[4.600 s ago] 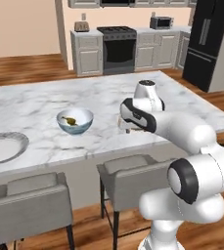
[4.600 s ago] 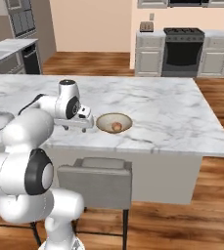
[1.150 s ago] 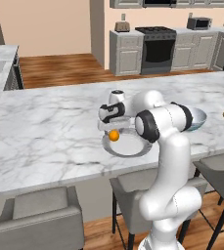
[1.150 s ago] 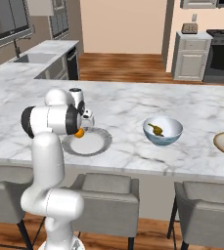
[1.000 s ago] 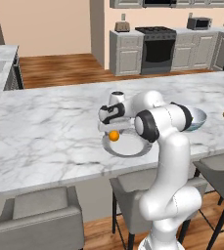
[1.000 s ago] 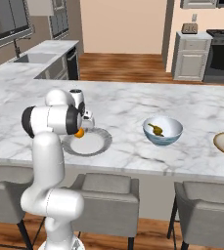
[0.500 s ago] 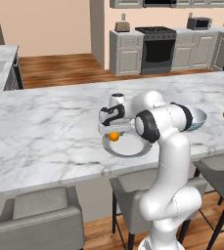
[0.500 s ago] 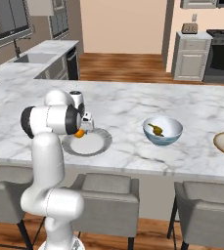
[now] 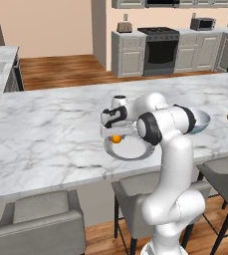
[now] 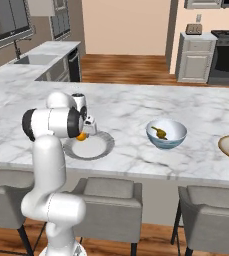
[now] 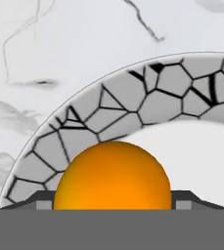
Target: Take the fruits from the plate on the dining counter and place two fruits in each bowl.
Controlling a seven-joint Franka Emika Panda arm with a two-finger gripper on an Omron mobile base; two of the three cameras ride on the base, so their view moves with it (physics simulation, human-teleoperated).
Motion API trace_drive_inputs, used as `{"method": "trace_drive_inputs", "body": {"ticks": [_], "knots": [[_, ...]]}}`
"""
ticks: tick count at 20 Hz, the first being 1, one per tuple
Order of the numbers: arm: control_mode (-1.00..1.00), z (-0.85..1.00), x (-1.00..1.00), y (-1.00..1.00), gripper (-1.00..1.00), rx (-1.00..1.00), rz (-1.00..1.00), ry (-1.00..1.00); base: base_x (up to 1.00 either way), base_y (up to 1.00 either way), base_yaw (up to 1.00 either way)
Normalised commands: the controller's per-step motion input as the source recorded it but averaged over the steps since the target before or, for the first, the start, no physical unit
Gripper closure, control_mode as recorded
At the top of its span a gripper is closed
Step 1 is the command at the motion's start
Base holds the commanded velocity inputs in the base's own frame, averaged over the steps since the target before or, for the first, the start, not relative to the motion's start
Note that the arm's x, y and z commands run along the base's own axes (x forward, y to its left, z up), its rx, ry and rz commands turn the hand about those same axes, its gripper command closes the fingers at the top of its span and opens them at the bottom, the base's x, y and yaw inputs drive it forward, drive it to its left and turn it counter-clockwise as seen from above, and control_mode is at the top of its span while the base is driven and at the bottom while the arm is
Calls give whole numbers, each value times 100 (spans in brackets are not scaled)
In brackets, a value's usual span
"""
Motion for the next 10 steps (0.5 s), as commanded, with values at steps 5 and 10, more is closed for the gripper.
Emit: {"method": "trace_drive_inputs", "body": {"ticks": [5, 10], "knots": [[-100, 82, -34, -12, 100, 0, 0, 0, 0, 0, 0], [-100, 56, -93, -42, 100, 0, 0, 0, 0, 0, 0]]}}
